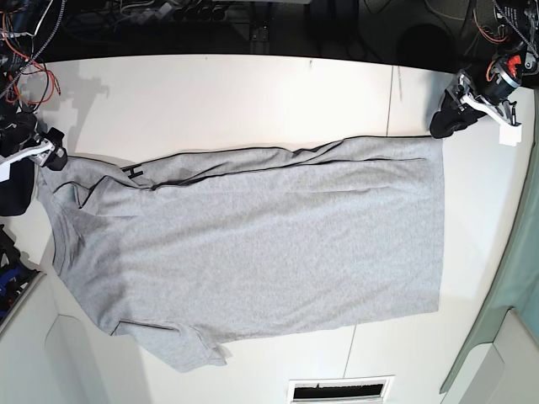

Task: Layout the t-shirt on the table in an organized manner, then fold the t-shirt properly
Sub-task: 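Regrasp the shirt edge with both grippers and tug it taut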

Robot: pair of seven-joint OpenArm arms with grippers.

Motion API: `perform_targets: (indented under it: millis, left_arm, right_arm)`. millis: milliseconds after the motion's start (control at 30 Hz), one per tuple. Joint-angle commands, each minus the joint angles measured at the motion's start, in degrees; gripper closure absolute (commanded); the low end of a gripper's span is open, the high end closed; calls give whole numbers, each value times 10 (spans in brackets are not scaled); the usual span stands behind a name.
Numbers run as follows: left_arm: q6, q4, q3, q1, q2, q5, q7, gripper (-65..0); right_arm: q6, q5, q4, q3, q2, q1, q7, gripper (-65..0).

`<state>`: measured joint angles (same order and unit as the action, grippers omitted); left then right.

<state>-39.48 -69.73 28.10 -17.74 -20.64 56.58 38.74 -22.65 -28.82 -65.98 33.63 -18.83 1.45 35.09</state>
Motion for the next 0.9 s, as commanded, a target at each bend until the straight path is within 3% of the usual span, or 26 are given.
perform_targets:
  millis: [0,133,433,467,500,567,600,733,867]
  left_arm:
    - [-5,-6,3,6,-9,4,-5,-396]
    - [-5,-6,-6,24,-9,-3,-6,-396]
    - [14,-3,-62,65,3,-83,-21,-391]
    - [14,-3,-63,65,3,-89,-21,-364]
    - [14,-3,-63,64,4,-94,-21,-298]
    - [14,-3,-63,64,2,-111,-19,-65]
    - [14,-3,-63,64,0,-114,-13,0]
    - [-3,-12,-63,56,-21,-99,5,0]
    - [-5,-64,-56,6,-46,-81,5,0]
  right_arm:
    - [0,-6,-7,3,-6,12,-14,-363]
    - [-1,-3,-2,2,5,27,-18,-363]
    - [-3,0,44,2,25,64,-23,-356]
    - [-3,0,45,2,27,65,-22,-326]
    - [-3,-1,45,2,28,64,-21,-269]
    - [-5,0,45,2,27,64,-11,-76]
    - [-14,0,45,2,26,64,0,0]
    - [-44,-13,31,3,16,59,49,0]
    - [-58,-68,-20,5,-1,7,70,0]
